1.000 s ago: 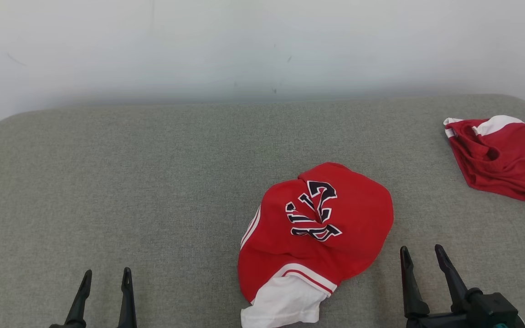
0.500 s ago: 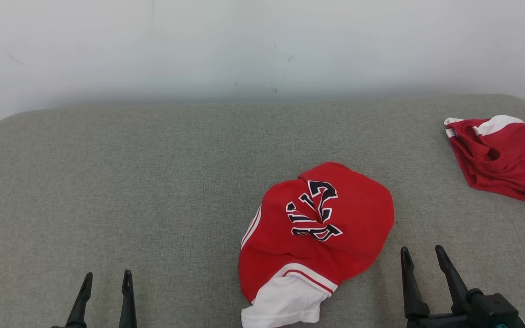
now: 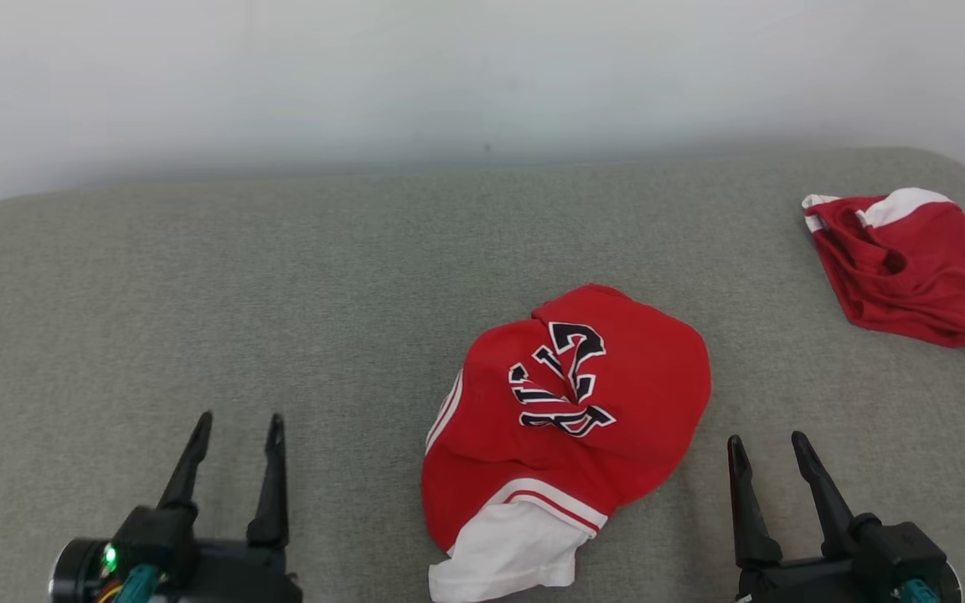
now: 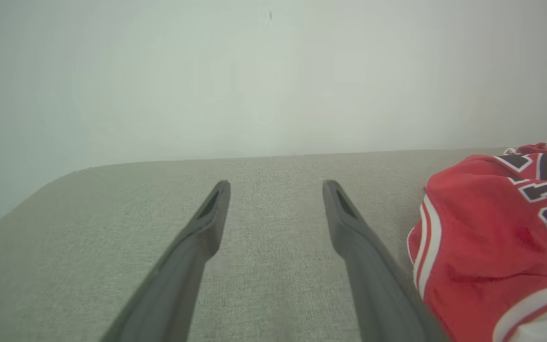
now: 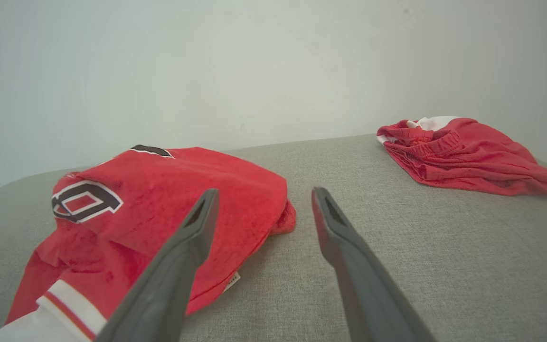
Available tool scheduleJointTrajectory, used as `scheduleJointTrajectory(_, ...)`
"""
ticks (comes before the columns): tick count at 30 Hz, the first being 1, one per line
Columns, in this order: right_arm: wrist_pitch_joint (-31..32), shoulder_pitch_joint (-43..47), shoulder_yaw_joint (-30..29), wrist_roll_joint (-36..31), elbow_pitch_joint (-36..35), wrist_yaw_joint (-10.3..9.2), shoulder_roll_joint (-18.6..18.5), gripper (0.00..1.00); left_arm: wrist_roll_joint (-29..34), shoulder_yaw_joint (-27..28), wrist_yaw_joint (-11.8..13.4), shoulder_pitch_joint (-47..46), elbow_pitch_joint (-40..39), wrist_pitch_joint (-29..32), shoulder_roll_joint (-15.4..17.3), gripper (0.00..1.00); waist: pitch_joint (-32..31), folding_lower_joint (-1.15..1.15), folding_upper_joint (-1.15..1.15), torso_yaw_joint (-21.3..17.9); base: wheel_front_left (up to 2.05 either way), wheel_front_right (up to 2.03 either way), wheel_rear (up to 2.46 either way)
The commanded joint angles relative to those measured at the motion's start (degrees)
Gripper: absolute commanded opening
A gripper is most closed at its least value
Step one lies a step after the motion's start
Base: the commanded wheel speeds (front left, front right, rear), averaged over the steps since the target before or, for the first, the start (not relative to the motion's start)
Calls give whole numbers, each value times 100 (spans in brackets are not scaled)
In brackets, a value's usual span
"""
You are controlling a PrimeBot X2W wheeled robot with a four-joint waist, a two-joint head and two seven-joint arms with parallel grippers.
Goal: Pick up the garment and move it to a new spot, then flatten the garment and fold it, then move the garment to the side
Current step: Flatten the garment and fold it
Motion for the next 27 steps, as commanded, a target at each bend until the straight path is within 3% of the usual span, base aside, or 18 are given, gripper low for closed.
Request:
scheduleJointTrajectory(1,1,-70,6,33,-17,-15,9,100,-89,-200,0,-233,135,-20,95,100,138,0,0,-163,0,0,0)
scheduleJointTrajectory(7,1,-185,34,88,3,-15,9,100,-453,-833,-2,-784,879,-20,339,100,296,0,0,-442,0,0,0)
scheduleJointTrajectory(19,1,-301,75,217,29,-15,10,100,-1322,-2743,4,-1839,2570,-20,955,100,509,0,0,-983,0,0,0)
scheduleJointTrajectory(27,1,-296,64,224,52,-15,10,100,-1665,-3879,3,-2203,2884,-20,1053,100,447,0,0,-1094,0,0,0)
